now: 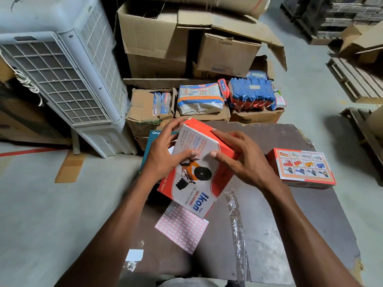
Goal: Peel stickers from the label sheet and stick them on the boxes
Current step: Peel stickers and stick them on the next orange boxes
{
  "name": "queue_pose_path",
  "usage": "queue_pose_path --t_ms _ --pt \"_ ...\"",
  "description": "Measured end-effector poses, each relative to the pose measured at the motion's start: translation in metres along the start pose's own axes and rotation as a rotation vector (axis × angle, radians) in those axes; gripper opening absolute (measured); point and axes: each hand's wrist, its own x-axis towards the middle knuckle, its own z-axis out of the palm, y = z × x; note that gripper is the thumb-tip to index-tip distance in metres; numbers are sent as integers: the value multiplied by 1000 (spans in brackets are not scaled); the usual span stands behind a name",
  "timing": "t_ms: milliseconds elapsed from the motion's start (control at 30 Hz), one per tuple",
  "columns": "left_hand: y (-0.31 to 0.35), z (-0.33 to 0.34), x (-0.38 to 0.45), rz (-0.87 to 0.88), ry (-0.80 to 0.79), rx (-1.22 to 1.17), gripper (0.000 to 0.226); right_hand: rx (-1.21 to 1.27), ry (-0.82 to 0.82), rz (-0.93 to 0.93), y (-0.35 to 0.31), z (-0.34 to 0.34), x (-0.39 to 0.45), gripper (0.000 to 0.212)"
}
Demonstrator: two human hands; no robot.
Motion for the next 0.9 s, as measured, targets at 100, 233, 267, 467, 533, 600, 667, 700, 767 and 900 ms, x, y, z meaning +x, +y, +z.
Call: queue_pose_path --t_ms 100,233,267,467,533,600,667,700,767,900 --pt "-21 6 -6 -105 94 -13 81 143 61 103 12 8 -3 61" --pt "-51 7 -29 -318 292 100 70 347 147 248 31 19 -9 55" --pt "-58 7 -36 -366 336 101 71 407 166 277 33 21 -10 54" --pt "-77 21 -69 -654 285 -199 47 696 217 451 39 34 -16 52" --pt "-75 27 -75 -683 204 -296 29 734 217 486 41 40 -17 44" --pt "-71 30 -78 -676 172 -359 25 780 222 523 43 45 -18 36" --pt "-67 32 -77 -652 190 -385 24 817 229 562 46 47 -19 30" --pt "-66 33 -76 -638 206 -393 24 826 229 577 48 48 -20 27" --pt "-63 34 -75 -599 231 -398 28 834 226 592 51 50 -24 26" --pt "-64 41 -74 -586 277 -359 41 803 197 598 58 50 -32 31"
